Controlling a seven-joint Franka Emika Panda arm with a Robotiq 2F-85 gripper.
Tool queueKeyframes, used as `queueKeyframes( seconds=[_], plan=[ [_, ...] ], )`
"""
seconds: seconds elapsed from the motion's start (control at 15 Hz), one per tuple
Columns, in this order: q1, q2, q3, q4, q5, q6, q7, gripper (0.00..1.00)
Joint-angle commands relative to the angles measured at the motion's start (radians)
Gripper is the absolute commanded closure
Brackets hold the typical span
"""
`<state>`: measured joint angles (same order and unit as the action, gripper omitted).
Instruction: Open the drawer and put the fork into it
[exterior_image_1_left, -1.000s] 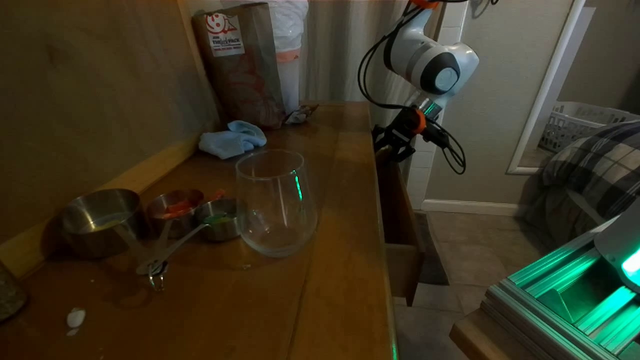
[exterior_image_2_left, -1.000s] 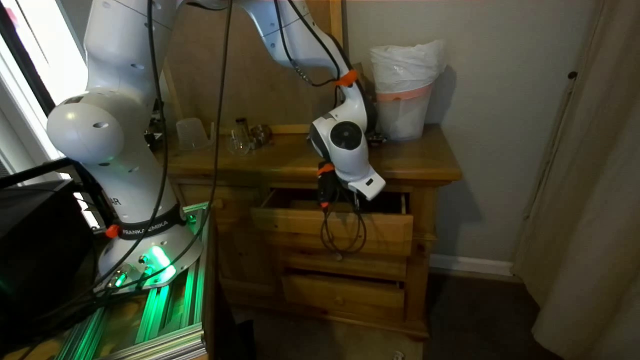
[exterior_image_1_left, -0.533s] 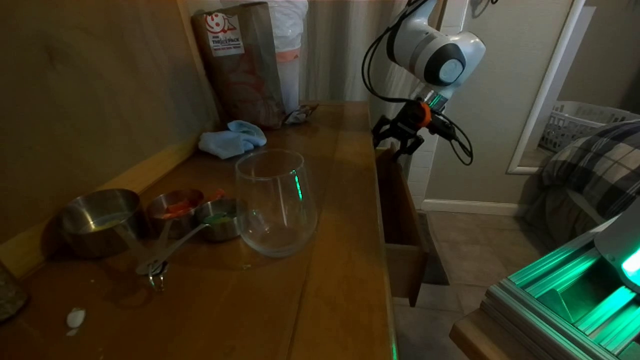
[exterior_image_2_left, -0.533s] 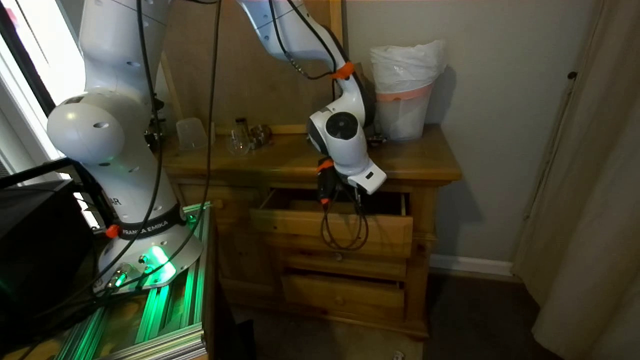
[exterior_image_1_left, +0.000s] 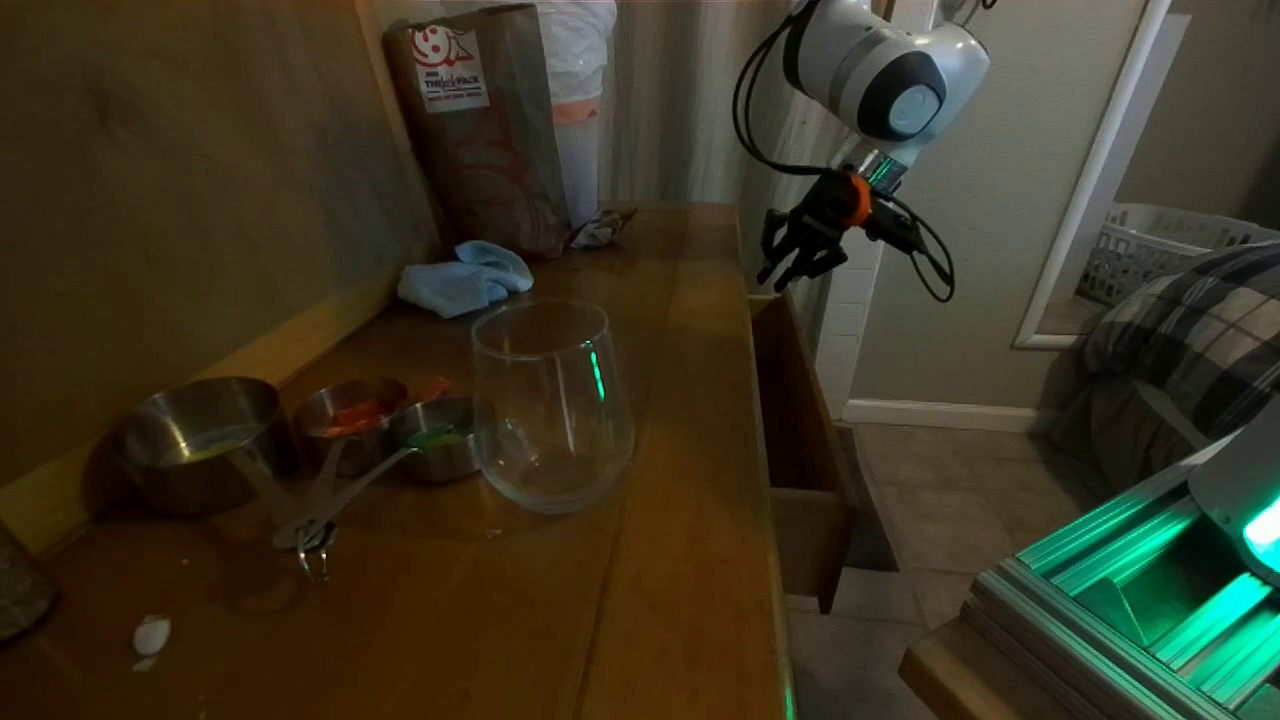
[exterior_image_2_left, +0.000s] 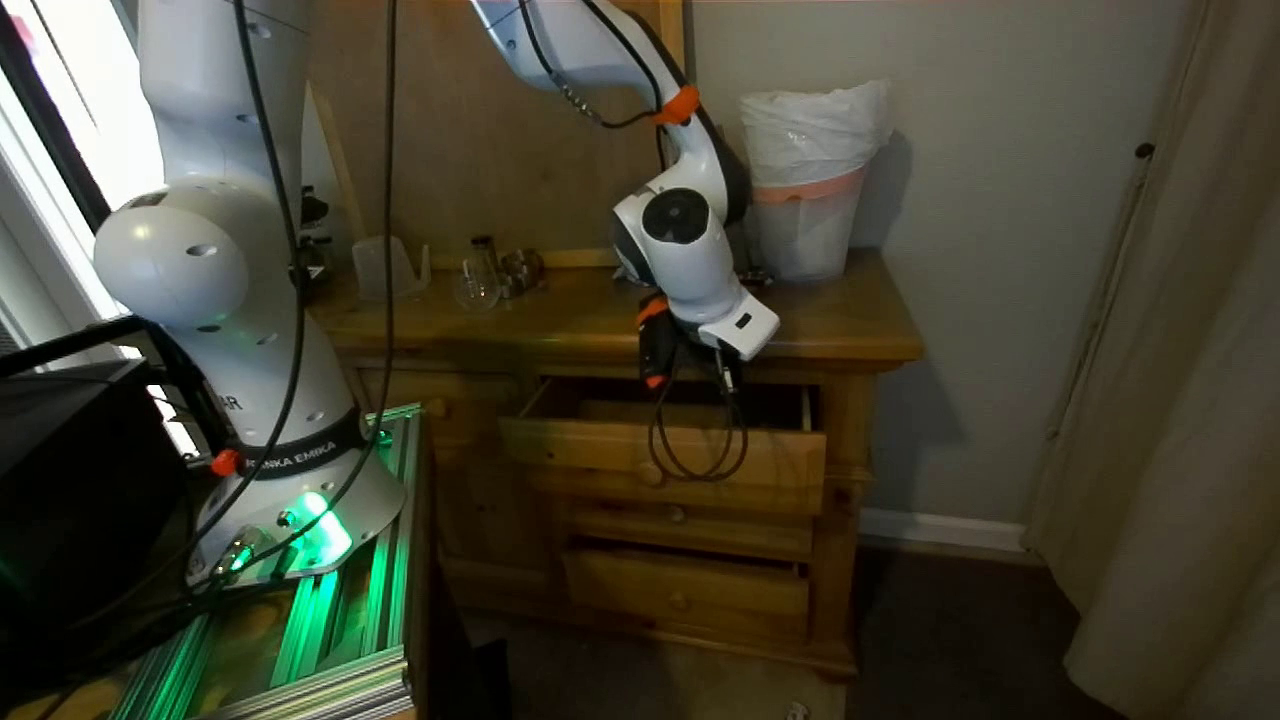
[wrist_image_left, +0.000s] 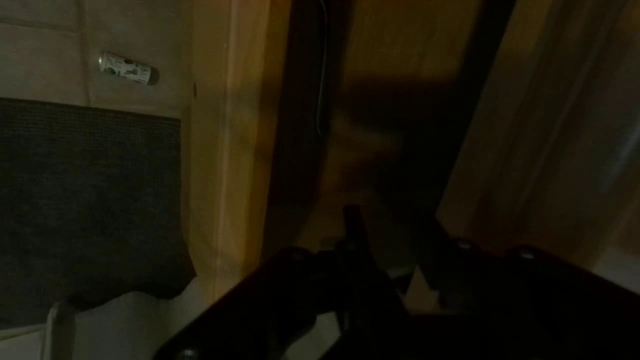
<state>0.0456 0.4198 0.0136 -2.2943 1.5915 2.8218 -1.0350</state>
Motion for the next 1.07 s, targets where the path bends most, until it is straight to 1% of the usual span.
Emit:
queueKeyframes(
  seconds=[0.0,0.13,0.2,0.27,0.4,0.53,0.8,1.0],
  plan=[
    [-0.001,-0.115,-0.008,-0.099,-0.028,0.007,-0.013,0.43],
    [-0.002,-0.180,-0.013,-0.158,-0.066,-0.008,-0.015,0.31],
    [-0.002,-0.213,-0.014,-0.186,-0.089,-0.014,-0.014,0.23],
    [-0.003,-0.255,-0.015,-0.219,-0.113,-0.026,-0.013,0.17],
    [0.002,-0.340,-0.016,-0.286,-0.184,-0.028,-0.003,0.03],
    [0.005,-0.428,-0.016,-0.352,-0.264,-0.029,0.013,0.00],
    [0.002,-0.603,-0.007,-0.457,-0.402,-0.062,0.041,0.00],
    [-0.002,-0.718,0.012,-0.511,-0.498,-0.087,0.084,0.00]
  ],
)
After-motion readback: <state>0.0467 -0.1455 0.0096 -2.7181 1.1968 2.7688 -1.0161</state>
